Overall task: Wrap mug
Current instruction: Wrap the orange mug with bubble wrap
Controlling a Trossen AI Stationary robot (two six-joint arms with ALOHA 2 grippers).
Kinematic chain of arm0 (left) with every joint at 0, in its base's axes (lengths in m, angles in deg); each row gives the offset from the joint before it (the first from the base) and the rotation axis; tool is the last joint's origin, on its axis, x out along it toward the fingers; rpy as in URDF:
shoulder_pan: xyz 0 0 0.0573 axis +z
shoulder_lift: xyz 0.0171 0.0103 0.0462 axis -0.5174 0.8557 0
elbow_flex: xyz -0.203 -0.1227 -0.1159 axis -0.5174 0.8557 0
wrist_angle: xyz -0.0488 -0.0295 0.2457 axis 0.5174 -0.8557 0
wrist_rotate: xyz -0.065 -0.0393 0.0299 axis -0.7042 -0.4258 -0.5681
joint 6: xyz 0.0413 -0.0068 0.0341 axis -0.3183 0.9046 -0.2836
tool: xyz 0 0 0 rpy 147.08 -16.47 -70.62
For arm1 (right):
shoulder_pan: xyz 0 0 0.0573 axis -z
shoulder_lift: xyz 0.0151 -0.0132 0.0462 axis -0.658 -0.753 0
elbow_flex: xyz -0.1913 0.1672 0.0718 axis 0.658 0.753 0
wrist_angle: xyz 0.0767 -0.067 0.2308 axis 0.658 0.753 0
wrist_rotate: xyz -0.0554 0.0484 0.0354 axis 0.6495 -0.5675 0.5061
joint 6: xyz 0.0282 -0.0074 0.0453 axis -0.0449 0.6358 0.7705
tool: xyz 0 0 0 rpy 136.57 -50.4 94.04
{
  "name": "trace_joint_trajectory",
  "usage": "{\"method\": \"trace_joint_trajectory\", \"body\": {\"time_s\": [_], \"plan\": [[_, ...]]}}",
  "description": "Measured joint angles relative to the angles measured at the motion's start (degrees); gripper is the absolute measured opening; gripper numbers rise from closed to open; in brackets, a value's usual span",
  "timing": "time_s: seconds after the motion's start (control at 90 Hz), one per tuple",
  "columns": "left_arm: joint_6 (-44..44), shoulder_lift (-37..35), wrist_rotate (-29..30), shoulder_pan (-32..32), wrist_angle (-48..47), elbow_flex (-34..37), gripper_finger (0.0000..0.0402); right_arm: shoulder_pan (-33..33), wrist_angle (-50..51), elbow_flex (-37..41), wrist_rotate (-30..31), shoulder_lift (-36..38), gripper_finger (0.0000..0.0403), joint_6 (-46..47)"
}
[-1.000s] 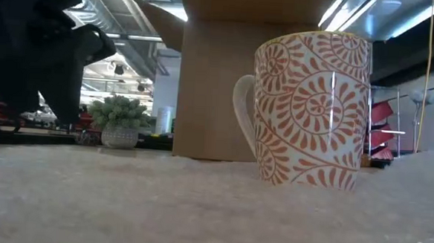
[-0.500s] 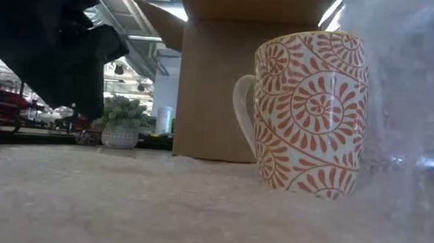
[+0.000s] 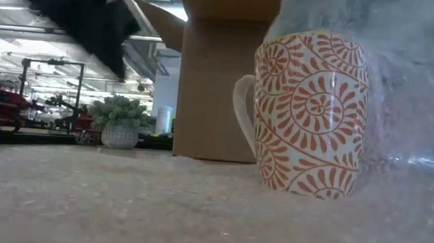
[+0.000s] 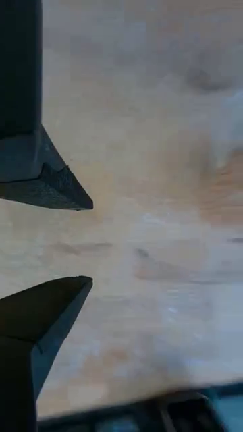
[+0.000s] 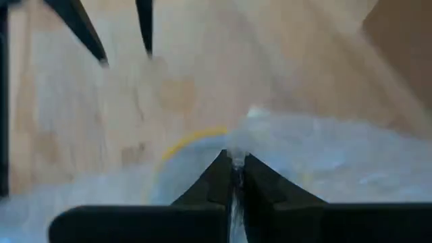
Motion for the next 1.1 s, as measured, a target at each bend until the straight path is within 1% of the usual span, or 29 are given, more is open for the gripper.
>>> {"method": "trace_joint_trajectory", "body": {"time_s": [0.078,0.133,0.267,0.333,0.411,0.489,0.622,0.867,0.989,1.1], "plan": [[-2.43,-0.27,4.16,0.62,1.83,-1.36,0.0154,-0.08,-0.12,0.00,-0.28,-0.92,0.0000,0.02],[-4.66,-0.25,5.24,1.41,5.95,-1.60,0.0154,-0.13,0.03,0.02,0.02,-0.98,0.0000,0.01],[-9.94,1.43,3.61,4.45,16.55,-1.75,0.0154,-0.75,-1.34,0.02,1.88,-0.98,0.0001,-0.18],[-11.61,2.91,2.29,6.22,19.41,-1.67,0.0154,-0.90,-2.68,0.02,2.11,-0.98,0.0001,-1.42],[-12.36,4.31,2.08,7.95,21.53,-1.65,0.0154,-0.93,-3.16,0.02,2.10,-0.98,0.0001,-2.45],[-12.05,5.50,1.90,9.38,22.00,-1.65,0.0154,-0.93,-3.12,0.02,2.06,-0.98,0.0001,-2.48],[-10.95,8.14,-0.13,10.63,22.37,-1.65,0.0154,-0.95,-2.74,0.11,1.56,-1.00,0.0001,-2.48],[-10.19,10.15,-0.33,10.29,22.83,-1.90,0.0154,-0.90,-2.51,0.00,-1.17,-0.71,0.0001,-2.74],[-10.46,10.04,-0.54,10.25,22.83,-1.86,0.0154,-0.93,1.82,-3.41,-2.66,-0.71,0.0001,-2.78],[-10.53,10.07,-0.71,10.25,22.97,-1.84,0.0154,-0.90,9.14,-8.60,-4.03,-0.67,0.0001,-2.87]]}}
